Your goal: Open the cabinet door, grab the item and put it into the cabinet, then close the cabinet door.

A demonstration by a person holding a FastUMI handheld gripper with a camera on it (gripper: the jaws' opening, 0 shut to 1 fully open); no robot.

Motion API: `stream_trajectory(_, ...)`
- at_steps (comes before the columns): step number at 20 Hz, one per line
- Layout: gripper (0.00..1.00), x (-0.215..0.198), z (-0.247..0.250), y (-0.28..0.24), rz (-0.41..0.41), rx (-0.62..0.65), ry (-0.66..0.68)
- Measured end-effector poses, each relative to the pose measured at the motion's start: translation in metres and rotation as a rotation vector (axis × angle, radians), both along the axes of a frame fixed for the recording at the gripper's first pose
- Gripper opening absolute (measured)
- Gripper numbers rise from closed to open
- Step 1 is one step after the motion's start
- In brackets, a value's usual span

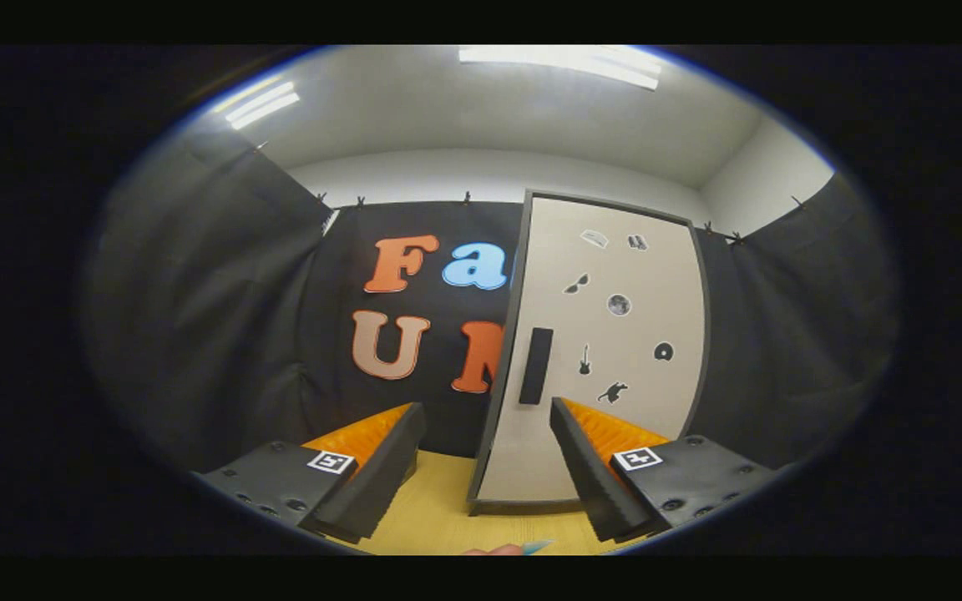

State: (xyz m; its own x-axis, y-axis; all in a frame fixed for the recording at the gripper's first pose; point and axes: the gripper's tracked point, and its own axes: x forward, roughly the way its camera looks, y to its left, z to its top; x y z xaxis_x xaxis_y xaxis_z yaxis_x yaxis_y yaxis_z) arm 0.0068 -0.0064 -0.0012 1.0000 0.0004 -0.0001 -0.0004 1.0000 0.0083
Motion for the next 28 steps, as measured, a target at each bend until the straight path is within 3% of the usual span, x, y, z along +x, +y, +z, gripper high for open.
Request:
stream_trajectory(6,0.97,0.023,0.018,-0.016,-0.054,-0.020,-0.013)
stream_trajectory(12,0.97,0.095,0.027,-0.052,-0.183,-0.007,0.021)
stream_trajectory(16,0.97,0.151,0.008,-0.068,-0.215,0.017,0.072)
stream_trajectory(22,0.97,0.219,-0.037,-0.069,-0.152,0.077,0.151)
stream_trajectory(26,0.97,0.239,-0.056,-0.081,-0.179,0.101,0.177)
stream_trajectory(27,0.95,0.243,-0.064,-0.084,-0.186,0.102,0.194)
stream_trajectory(28,0.88,0.243,-0.063,-0.077,-0.144,0.121,0.187)
